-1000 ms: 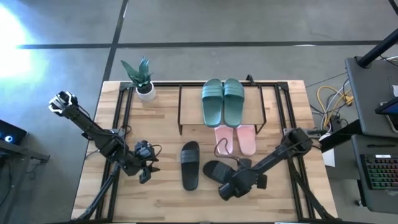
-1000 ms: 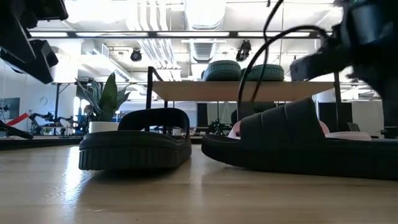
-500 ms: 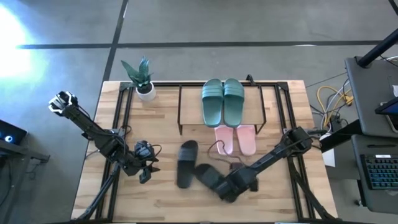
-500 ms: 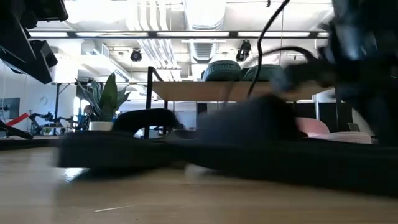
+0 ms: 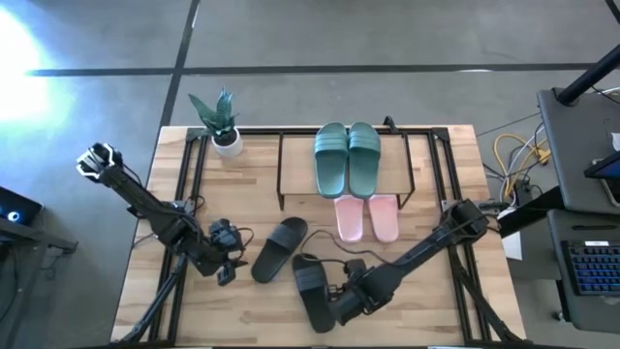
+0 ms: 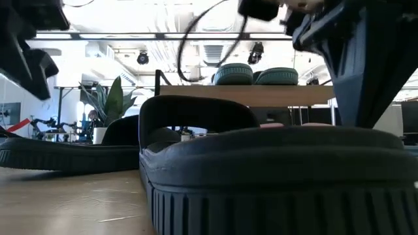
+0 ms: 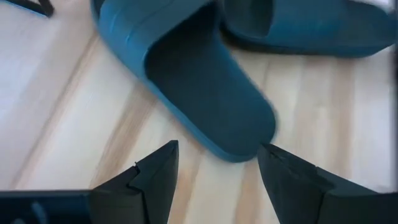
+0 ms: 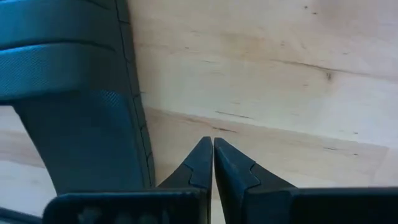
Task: Pick and place slides into the shelf
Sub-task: Move the black slippers under the shelf
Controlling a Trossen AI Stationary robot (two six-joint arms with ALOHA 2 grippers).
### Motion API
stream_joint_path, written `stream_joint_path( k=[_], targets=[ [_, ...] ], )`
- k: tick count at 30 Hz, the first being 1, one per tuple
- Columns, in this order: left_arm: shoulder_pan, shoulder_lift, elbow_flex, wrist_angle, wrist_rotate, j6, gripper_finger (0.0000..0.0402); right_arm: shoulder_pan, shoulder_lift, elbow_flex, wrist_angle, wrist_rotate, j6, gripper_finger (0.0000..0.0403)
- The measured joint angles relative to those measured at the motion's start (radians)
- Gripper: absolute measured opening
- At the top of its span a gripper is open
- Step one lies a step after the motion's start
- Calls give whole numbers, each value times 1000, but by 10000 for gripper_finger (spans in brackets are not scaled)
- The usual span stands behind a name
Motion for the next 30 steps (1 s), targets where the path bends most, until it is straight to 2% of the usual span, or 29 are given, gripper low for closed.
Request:
stream_joint_path(
  k=[3, 7, 12, 17, 21, 25, 30],
  targets=[
    [1, 53, -14, 83, -13, 78, 205, 3, 2, 2, -4, 14, 16, 9],
    [1, 158, -30, 227, 21, 174, 205, 2, 3, 2, 2, 30, 39, 9],
    [1, 283, -30, 354, 34, 189, 205, 7, 3, 2, 96, 31, 4, 9],
    [1, 406, -30, 539, 133, 189, 205, 8, 14, 2, 240, 44, -63, 9],
    [1, 498, -19, 675, 179, 190, 205, 8, 19, 2, 306, 104, -72, 9],
    [1, 532, -3, 716, 202, 191, 205, 3, 19, 2, 331, 185, -73, 9],
    [-7, 484, 0, 701, 253, 188, 205, -28, 19, 2, 338, 209, -107, 9]
  ],
)
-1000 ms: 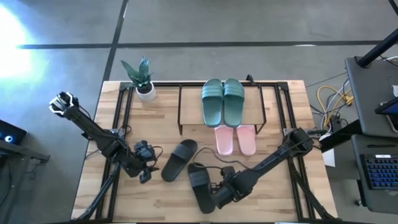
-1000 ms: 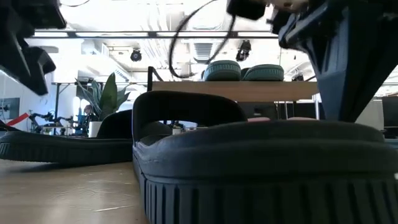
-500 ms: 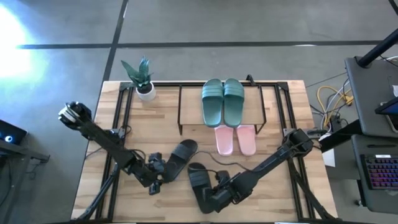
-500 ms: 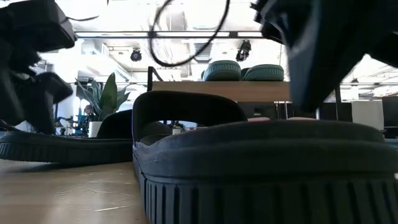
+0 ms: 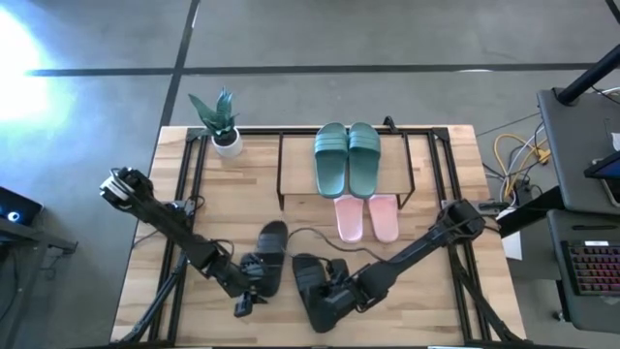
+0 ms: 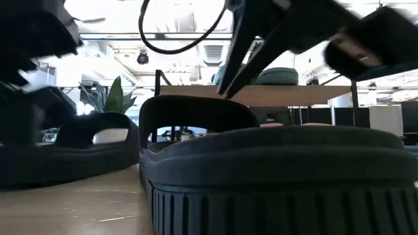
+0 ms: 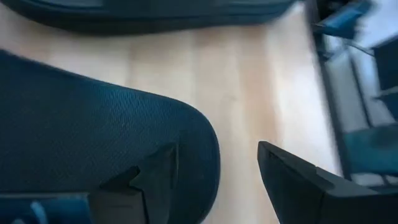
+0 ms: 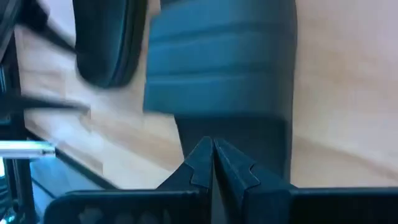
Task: Pick and place slides into the shelf
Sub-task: Move the black slippers under the shelf
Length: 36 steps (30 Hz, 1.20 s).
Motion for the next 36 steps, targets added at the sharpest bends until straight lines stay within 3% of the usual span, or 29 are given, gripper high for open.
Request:
stream_joint_path(
  k=[16, 22, 28, 36],
  targets=[
    [-98, -217, 0, -355, 1, -82, 205, -134, 0, -2, 43, -22, -265, 9],
    [-115, -271, -22, -622, -179, -167, 205, -86, -1, 9, 60, -83, -278, 9],
    [-74, -294, -93, -620, -375, -185, 205, -32, -1, 2, 60, -85, -175, 9],
    [41, -271, -162, -487, -418, -79, 205, -38, 13, -1, 87, -83, -144, 9]
  ],
)
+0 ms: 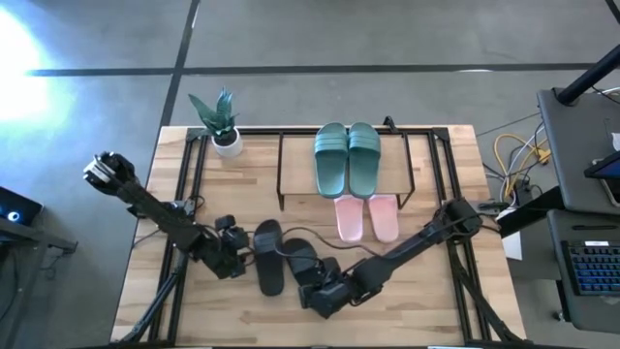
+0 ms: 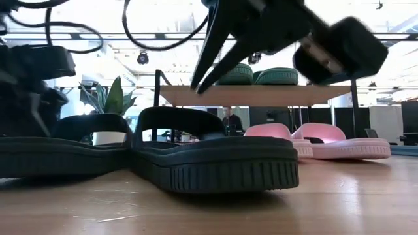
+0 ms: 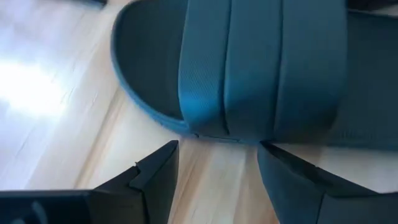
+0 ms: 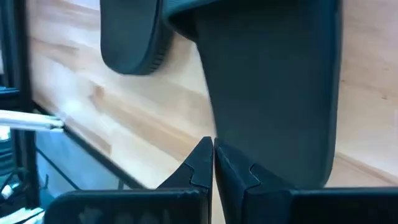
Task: Pick and place slides into the shelf
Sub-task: Move the black slippers under the shelf
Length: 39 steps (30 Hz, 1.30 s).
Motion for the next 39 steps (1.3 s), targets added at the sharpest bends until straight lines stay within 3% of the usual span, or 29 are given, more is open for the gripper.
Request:
stream_joint_path(
  k=[7, 12, 19, 27, 39],
  targets=[
    [38, 34, 1, 190, 10, 87, 205, -9, 93, 3, 46, -68, 42, 9],
    [37, 56, 10, 197, 71, 89, 205, -7, 98, 5, 35, 4, 60, 9],
    [35, 57, 10, 220, 85, 93, 205, -38, 92, 17, -124, 63, 74, 9],
    [39, 77, 26, 307, 80, 167, 205, -67, 93, 16, -105, 119, -1, 9],
    [74, 228, 93, 366, 78, 209, 205, -72, 48, 13, -91, 144, -54, 9]
  ],
)
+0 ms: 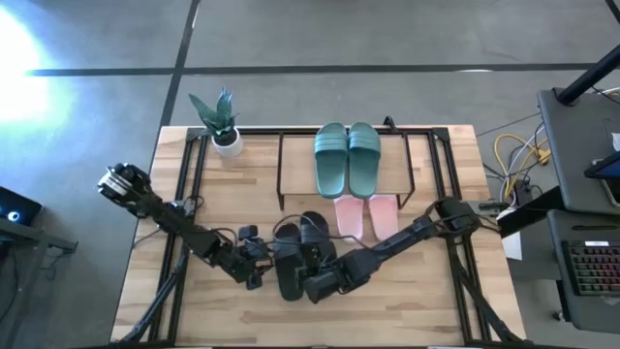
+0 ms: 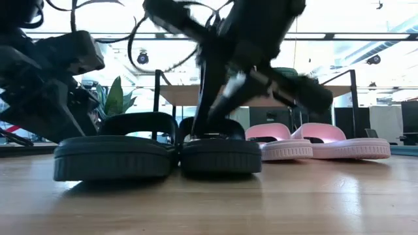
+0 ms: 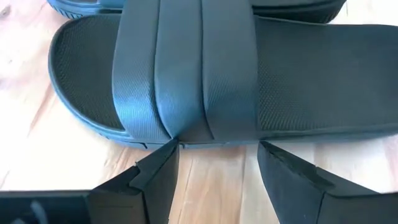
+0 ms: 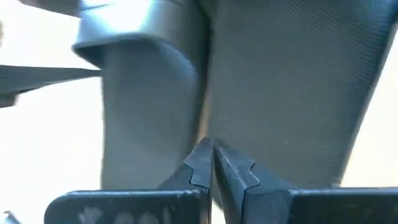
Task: Pick and place slides into the shelf
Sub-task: Move the black slippers under the shelf
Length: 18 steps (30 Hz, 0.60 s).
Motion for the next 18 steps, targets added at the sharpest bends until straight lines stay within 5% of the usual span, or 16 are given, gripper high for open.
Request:
stream_joint_path(
  k=[12, 18],
  targets=[
    [116, 25, 55, -5, -21, 62, 205, 62, -78, 2, -8, 50, -2, 9],
    [144, -39, 53, -82, -31, 60, 205, 96, -87, 2, 3, -35, -8, 9]
  ],
)
